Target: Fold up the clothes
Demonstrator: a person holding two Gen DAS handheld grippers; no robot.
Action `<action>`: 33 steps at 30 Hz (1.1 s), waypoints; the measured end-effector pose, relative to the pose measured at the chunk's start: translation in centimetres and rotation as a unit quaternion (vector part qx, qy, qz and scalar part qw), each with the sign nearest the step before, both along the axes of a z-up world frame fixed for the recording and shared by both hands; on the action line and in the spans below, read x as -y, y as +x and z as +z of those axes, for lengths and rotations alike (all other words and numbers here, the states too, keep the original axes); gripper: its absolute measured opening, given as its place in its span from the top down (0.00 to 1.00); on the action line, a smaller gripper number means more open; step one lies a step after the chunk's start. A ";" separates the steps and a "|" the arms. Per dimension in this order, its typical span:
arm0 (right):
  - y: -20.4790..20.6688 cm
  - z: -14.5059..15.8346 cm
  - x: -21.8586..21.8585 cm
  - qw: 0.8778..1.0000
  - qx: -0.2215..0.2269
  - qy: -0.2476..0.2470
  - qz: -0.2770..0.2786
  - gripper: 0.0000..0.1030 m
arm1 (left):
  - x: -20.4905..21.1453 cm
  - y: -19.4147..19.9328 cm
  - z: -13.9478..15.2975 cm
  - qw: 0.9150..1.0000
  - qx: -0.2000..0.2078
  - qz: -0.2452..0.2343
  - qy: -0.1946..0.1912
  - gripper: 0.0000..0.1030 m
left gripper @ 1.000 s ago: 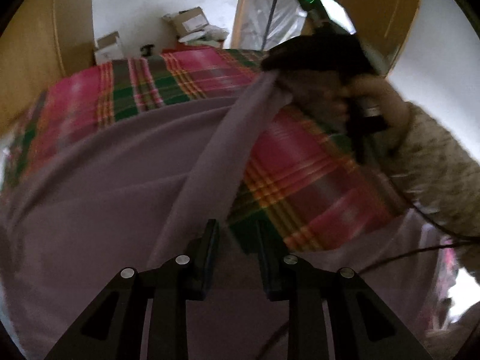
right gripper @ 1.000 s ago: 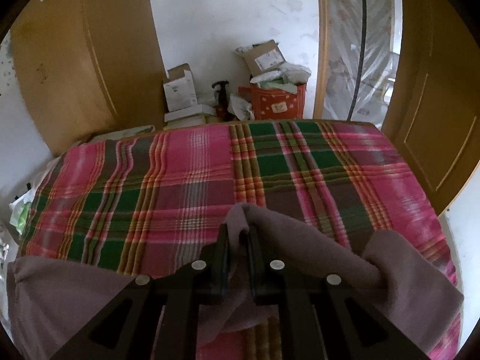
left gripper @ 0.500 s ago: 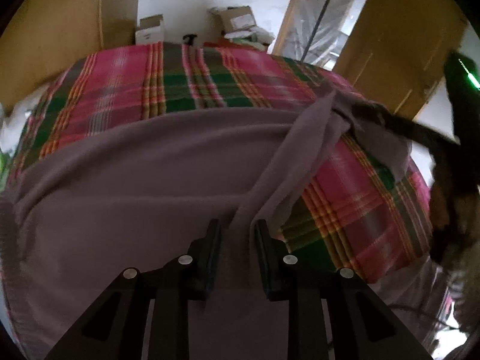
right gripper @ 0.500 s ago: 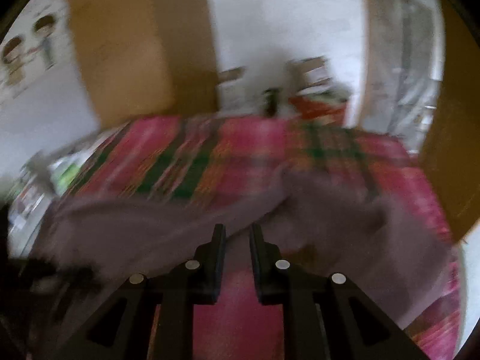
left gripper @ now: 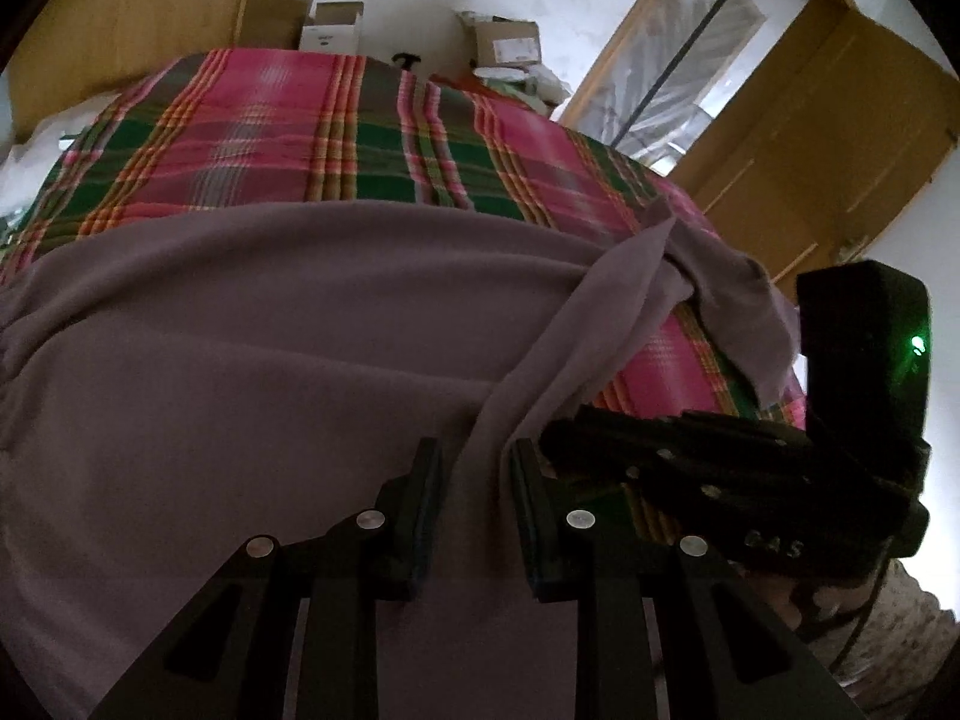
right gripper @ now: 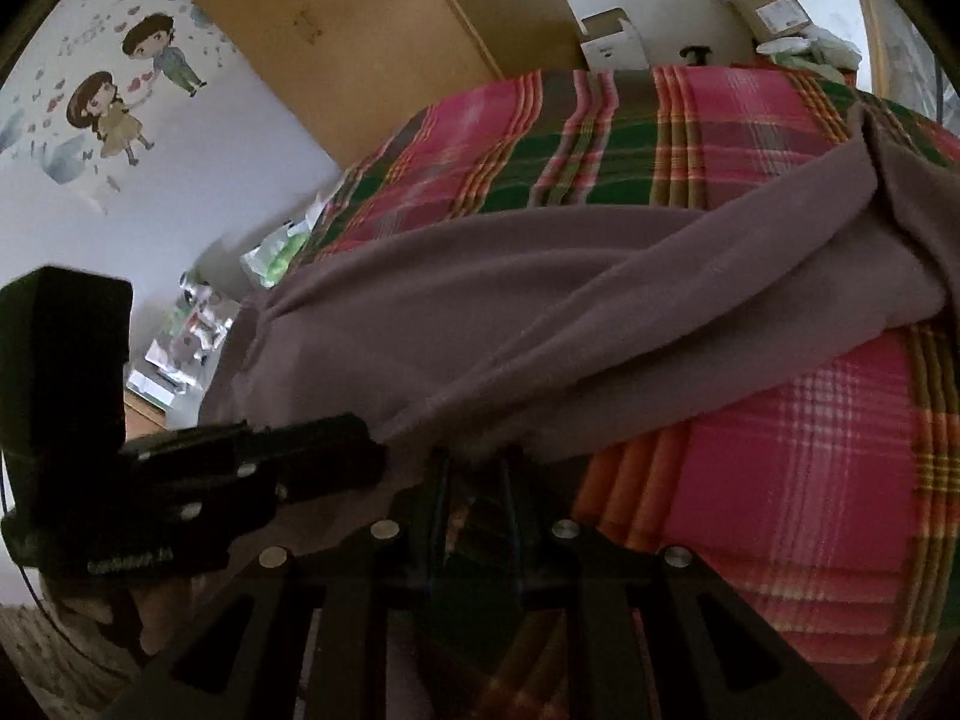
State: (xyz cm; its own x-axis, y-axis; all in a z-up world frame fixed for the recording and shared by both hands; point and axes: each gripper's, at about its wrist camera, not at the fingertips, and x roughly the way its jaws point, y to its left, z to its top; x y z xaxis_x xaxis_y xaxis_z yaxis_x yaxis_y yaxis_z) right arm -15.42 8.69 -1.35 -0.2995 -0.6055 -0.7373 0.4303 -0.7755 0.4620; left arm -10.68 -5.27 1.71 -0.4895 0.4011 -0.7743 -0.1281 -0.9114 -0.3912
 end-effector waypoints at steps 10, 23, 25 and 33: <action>1.8 1.8 -1.8 0.999 -0.007 -0.024 -0.024 0.98 | -2.0 2.6 2.3 0.998 -0.042 -0.017 -0.051 0.75; 7.5 3.5 -6.4 0.990 0.008 -0.111 -0.092 0.98 | -7.2 6.0 3.5 0.988 -0.088 -0.101 -0.071 0.76; 7.8 3.6 -6.4 0.989 0.002 -0.110 -0.096 0.98 | -7.7 6.1 3.2 0.985 -0.097 -0.106 -0.094 0.76; 6.8 1.9 -7.3 0.978 0.053 -0.173 -0.105 0.98 | -9.2 6.0 2.3 0.973 -0.122 -0.117 -0.156 0.76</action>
